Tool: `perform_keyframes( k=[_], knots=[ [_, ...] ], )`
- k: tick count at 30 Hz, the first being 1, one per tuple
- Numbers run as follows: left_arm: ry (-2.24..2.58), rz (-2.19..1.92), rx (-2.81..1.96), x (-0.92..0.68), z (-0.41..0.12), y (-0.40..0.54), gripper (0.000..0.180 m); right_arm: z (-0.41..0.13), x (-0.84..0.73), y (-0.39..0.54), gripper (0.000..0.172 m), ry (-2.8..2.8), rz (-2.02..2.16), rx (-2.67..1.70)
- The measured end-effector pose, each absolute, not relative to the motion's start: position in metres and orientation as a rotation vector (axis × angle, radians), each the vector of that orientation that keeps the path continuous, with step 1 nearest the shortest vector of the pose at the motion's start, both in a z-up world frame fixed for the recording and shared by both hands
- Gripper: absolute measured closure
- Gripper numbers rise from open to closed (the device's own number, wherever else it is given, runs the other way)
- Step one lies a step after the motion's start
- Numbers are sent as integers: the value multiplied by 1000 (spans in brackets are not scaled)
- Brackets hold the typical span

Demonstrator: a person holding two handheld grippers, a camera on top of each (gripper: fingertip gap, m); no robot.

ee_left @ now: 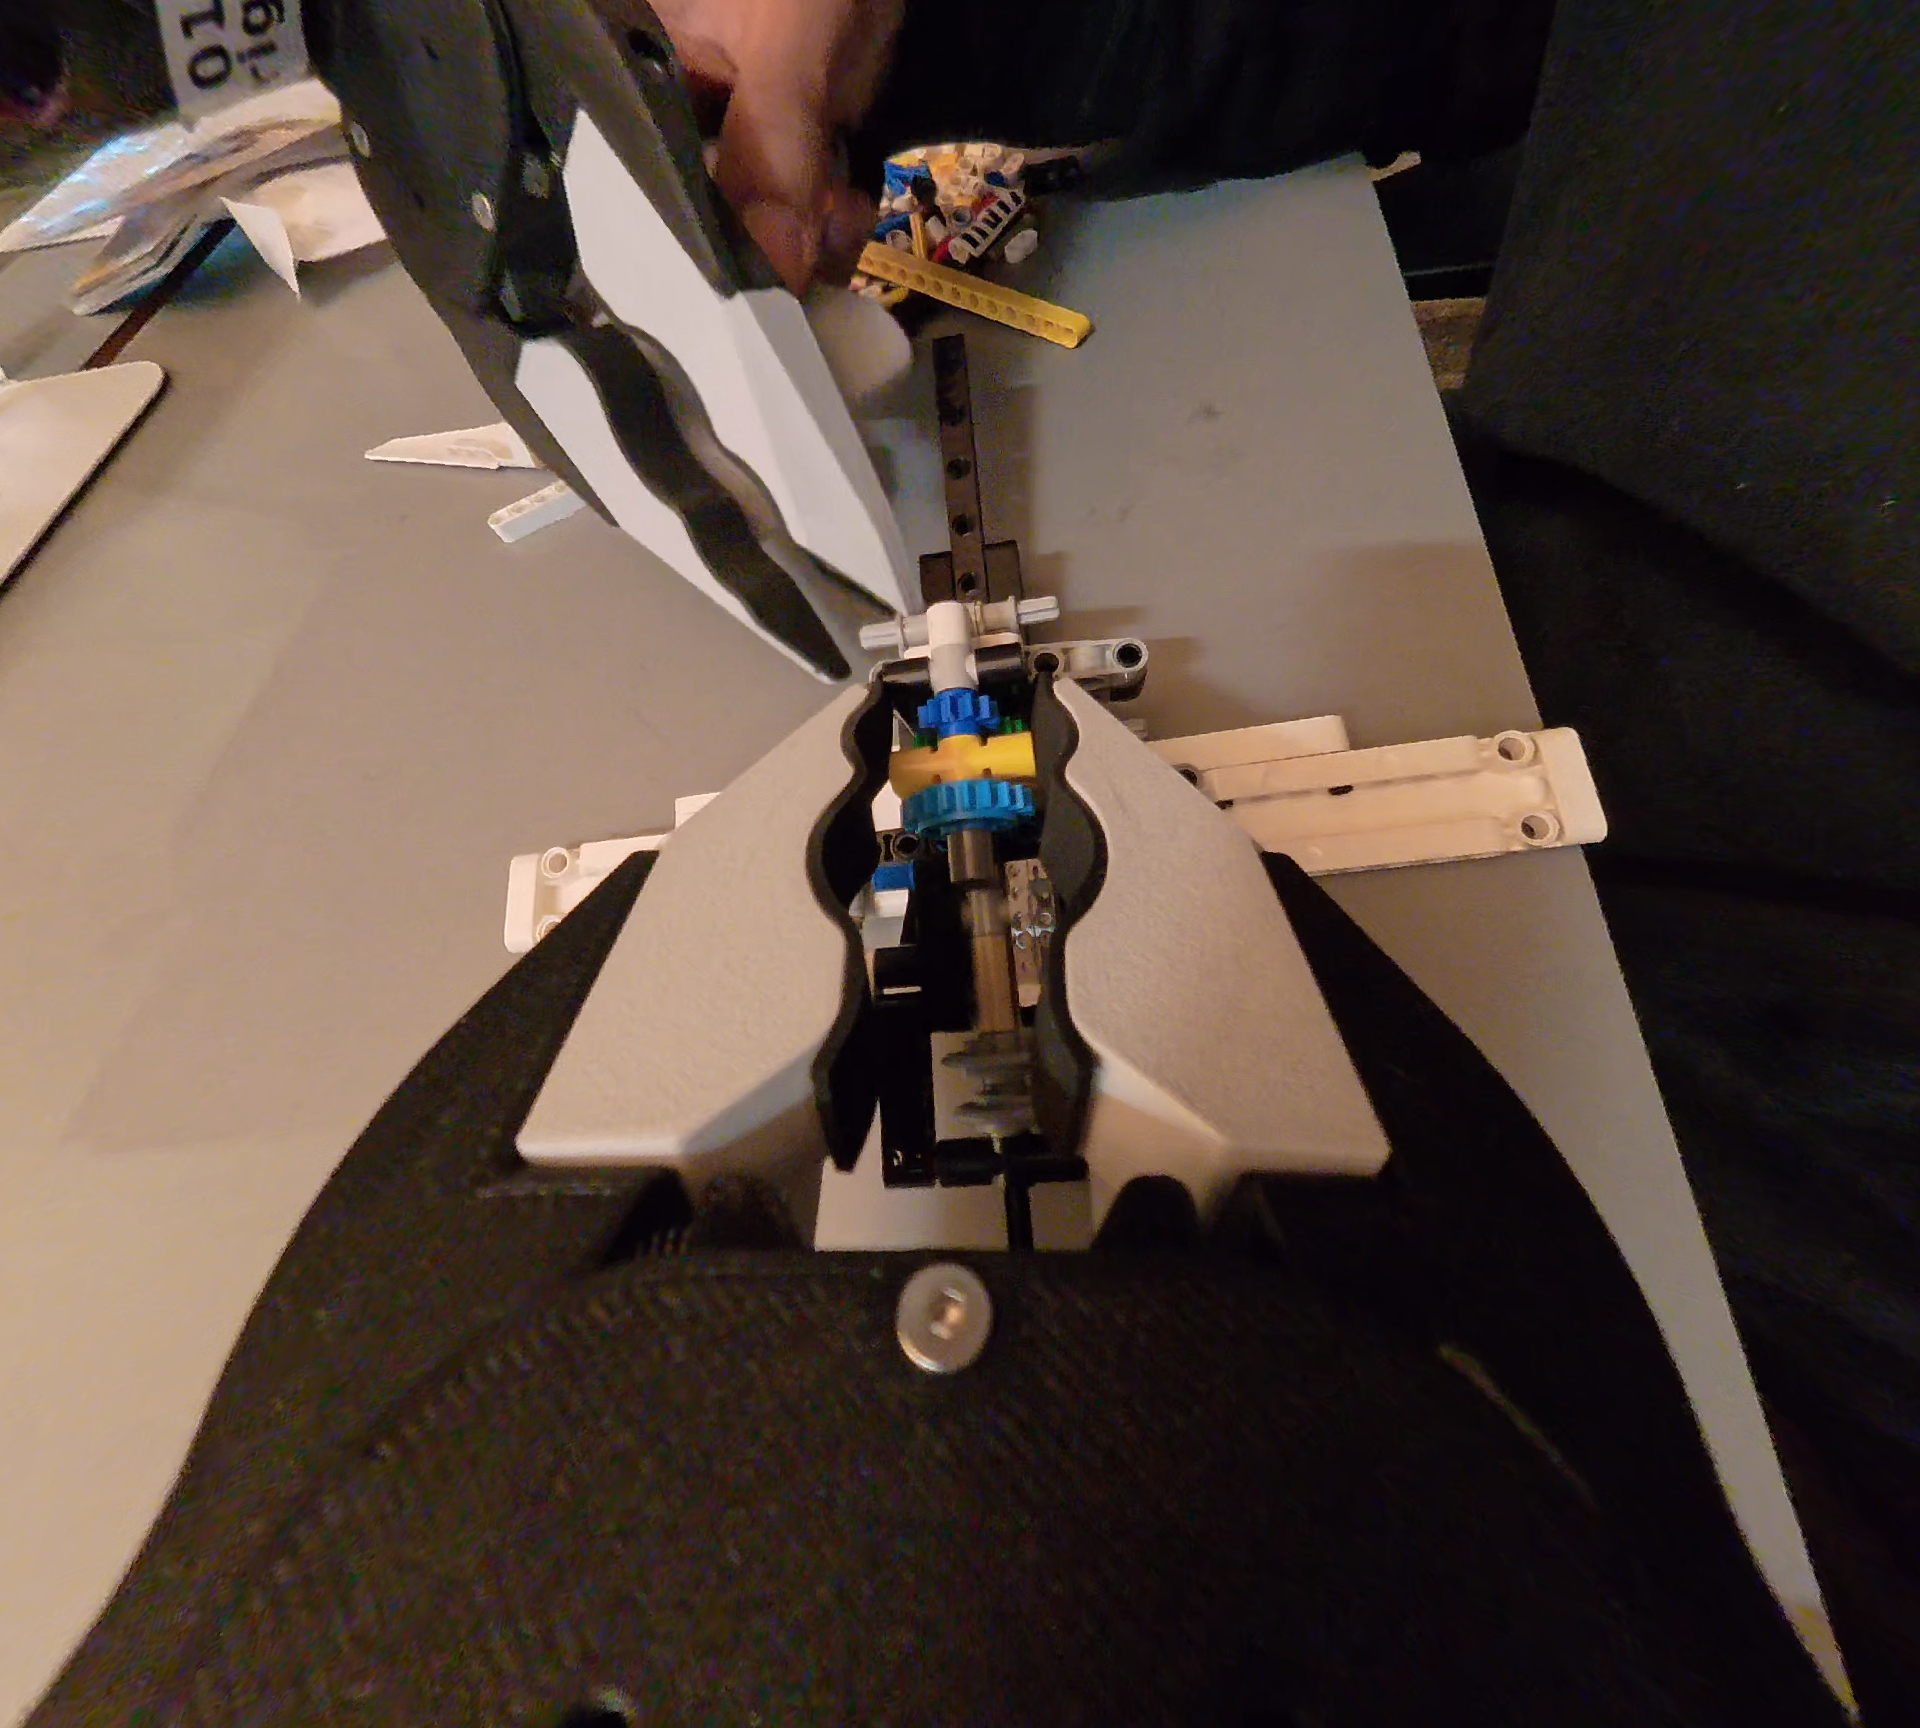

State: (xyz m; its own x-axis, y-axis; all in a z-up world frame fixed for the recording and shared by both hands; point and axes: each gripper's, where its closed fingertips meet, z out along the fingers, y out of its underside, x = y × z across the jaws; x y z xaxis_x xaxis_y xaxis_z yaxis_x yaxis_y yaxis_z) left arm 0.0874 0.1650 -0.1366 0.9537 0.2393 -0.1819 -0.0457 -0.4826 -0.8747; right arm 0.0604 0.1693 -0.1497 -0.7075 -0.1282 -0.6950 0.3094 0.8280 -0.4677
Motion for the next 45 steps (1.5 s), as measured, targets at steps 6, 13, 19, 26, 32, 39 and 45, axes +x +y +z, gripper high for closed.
perform_keyframes(
  k=[6, 13, 19, 26, 32, 39, 45],
  knots=[
    [-138, 341, -2049, 87, -137, 165, 155, -154, 69, 167, 147, 2189, -691, 156],
    [-144, 336, -2052, 87, -137, 165, 155, -151, 73, 166, 164, 2173, -682, 158],
    [-146, 338, -2051, 87, -137, 165, 155, -150, 71, 166, 167, 2281, -703, 141],
    [-148, 334, -2051, 87, -137, 165, 155, -149, 70, 164, 172, 2288, -725, 167],
    [-150, 332, -2052, 87, -137, 164, 155, -149, 70, 164, 172, 2278, -721, 182],
    [-150, 332, -2053, 87, -137, 164, 155, -149, 69, 165, 172, 2296, -716, 190],
    [-155, 327, -2053, 87, -137, 165, 155, -151, 67, 166, 172, 2308, -706, 215]
  ],
)
